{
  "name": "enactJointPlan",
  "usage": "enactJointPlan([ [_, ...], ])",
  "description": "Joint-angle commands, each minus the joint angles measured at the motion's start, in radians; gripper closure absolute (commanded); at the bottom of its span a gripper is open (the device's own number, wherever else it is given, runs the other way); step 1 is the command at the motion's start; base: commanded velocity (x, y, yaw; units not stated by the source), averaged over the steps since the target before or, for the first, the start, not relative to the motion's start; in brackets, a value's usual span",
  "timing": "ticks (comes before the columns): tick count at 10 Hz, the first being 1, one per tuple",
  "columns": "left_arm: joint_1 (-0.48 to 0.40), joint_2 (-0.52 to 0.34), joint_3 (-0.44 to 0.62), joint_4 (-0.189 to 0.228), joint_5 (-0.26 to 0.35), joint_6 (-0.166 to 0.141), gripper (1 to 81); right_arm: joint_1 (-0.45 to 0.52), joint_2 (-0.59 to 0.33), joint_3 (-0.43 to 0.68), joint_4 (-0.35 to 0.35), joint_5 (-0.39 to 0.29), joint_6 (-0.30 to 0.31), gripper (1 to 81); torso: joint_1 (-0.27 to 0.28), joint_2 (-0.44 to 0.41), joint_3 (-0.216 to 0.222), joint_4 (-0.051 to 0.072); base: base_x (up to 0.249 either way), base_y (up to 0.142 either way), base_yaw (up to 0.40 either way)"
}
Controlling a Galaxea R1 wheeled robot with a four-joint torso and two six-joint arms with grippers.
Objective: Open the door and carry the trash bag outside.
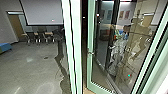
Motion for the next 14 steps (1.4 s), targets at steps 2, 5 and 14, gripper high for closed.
enactJointPlan([
  [2, -0.054, -0.006, -0.001, 0.006, 0.066, 0.009, 81.1, 0.033, 0.02, 0.009, 0.005, -0.047, -0.003, 1.0, 0.0, 0.0, 0.0, 0.0, 0.0, -0.1, 0.0],
  [5, -0.054, -0.006, -0.001, 0.005, 0.066, 0.009, 81.1, 0.032, 0.019, 0.007, 0.005, -0.047, -0.004, 1.0, 0.0, 0.0, 0.0, 0.0, 0.0, -0.102, 0.0],
  [14, -0.054, -0.006, -0.001, 0.008, 0.066, 0.01, 81.1, 0.026, 0.017, -0.003, 0.01, -0.045, -0.003, 1.0, -0.001, 0.0, 0.0, 0.0, 0.0, -0.128, 0.0],
])
